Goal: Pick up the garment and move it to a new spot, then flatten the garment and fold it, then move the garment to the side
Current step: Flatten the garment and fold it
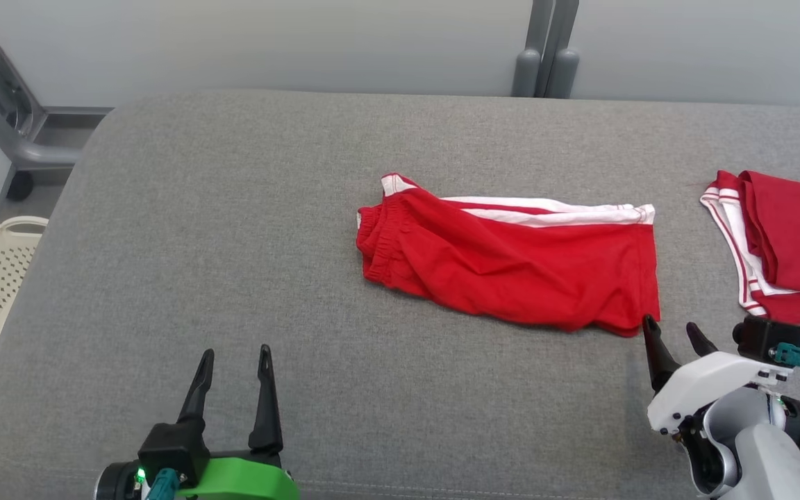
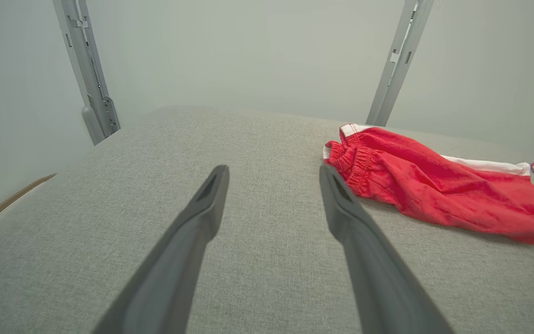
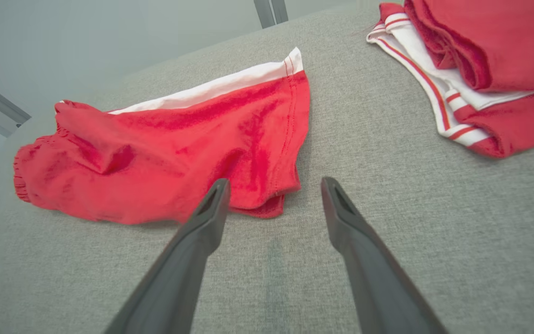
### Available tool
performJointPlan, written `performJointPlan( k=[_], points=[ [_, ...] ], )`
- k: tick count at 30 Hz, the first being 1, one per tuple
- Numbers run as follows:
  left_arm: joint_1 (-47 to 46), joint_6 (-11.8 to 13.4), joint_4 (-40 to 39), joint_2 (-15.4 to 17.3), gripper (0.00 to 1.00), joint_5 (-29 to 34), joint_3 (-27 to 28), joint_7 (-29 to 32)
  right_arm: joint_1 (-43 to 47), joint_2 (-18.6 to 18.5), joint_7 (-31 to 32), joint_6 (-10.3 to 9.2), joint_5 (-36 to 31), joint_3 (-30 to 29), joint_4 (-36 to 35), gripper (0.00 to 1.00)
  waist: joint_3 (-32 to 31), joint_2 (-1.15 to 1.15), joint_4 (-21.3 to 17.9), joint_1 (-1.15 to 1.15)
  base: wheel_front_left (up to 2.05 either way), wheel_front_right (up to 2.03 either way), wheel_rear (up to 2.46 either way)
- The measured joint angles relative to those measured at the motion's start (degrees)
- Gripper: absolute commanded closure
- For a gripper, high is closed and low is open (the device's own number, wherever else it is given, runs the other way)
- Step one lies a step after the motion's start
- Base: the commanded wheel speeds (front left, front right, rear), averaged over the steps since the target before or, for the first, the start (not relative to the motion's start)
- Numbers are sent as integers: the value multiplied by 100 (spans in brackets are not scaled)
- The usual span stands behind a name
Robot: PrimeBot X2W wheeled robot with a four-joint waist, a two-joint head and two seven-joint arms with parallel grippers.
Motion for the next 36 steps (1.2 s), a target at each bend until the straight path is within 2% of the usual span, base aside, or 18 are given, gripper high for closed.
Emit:
performJointPlan(
  k=[7, 15, 23, 36],
  points=[
    [121, 169, 163, 146, 0, -246, 327, 216, 405, 0, -491, 0, 7, 231, -512, 0, -308, 0, -112, 0, 0, 0, 0],
    [129, 208, 126, 381, 0, -321, 455, 520, 802, -2, -1054, -1, -182, 535, -1066, 0, -500, 0, -249, 0, 0, 0, 0],
    [127, -88, 154, 660, 0, -330, 335, 638, 1118, -3, -1141, -1, -222, 880, -1147, 0, -585, 0, -353, 0, 0, 0, 0],
    [233, -79, 188, 749, 0, -470, 383, 589, 1232, -2, -1201, -1, -409, 969, -1117, 0, -584, 0, -459, 0, 0, 0, 0]
  ],
)
